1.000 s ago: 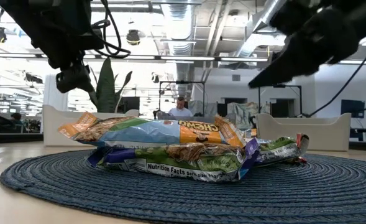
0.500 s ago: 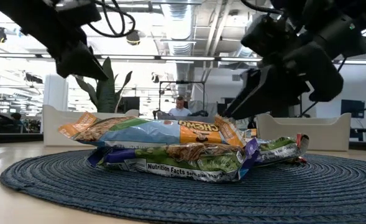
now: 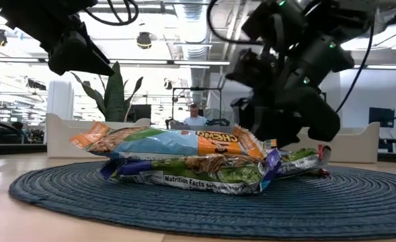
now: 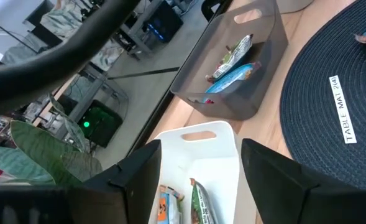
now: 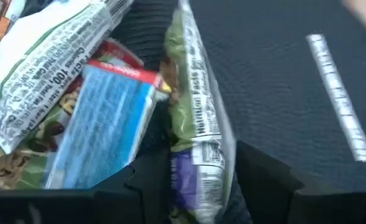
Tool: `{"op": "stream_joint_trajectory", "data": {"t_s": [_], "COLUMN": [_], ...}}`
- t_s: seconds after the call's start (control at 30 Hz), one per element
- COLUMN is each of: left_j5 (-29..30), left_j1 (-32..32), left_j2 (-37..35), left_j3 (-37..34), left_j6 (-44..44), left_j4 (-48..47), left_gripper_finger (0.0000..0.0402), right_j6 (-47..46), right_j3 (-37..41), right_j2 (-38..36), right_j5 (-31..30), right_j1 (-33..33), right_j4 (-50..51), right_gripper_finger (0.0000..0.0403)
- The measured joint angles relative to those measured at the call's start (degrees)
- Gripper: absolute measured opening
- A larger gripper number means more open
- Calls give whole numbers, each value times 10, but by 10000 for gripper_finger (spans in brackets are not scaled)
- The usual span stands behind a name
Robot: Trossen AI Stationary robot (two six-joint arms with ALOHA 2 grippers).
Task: Pick and place Granola Bars by type
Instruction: Put the top purple granola bar into the gray bin
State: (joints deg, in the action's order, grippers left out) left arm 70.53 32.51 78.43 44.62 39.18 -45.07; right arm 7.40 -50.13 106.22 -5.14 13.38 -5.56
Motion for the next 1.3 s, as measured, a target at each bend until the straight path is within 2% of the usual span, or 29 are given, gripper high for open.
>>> {"op": "stream_joint_trajectory", "data": {"t_s": [0.1, 0.3, 0.63, 0.73, 0.83, 0.93, 1.07, 1.2, 1.3], "left_j5": [0, -1, -1, -2, -2, -3, -12, -17, -25], "left_j1": [0, 0, 0, 0, 0, 0, 0, 0, 0], "left_j2": [0, 0, 0, 0, 0, 0, 0, 0, 0], "left_j3": [0, 0, 0, 0, 0, 0, 0, 0, 0], "left_j6": [3, 6, 7, 7, 7, 9, 12, 12, 12], "left_j4": [0, 0, 0, 0, 0, -3, -6, -7, -6], "left_gripper_finger": [217, 217, 217, 217, 217, 217, 217, 217, 217], "right_j6": [0, -4, 1, 1, 1, -4, -37, -111, -187], "right_j3": [-14, -26, -34, -45, -56, -66, -69, -70, -69], "right_j2": [7, 5, 3, -1, -12, -40, -96, -164, -211], "right_j5": [19, 21, 22, 22, 17, -29, -146, -252, -322], "right_j1": [-1, -1, 1, 1, 1, 7, 21, 31, 39], "right_j4": [21, 52, 55, 55, 52, 82, 155, 253, 356], "right_gripper_finger": [173, 162, 27, 19, 35, 48, 37, 17, 18]}}
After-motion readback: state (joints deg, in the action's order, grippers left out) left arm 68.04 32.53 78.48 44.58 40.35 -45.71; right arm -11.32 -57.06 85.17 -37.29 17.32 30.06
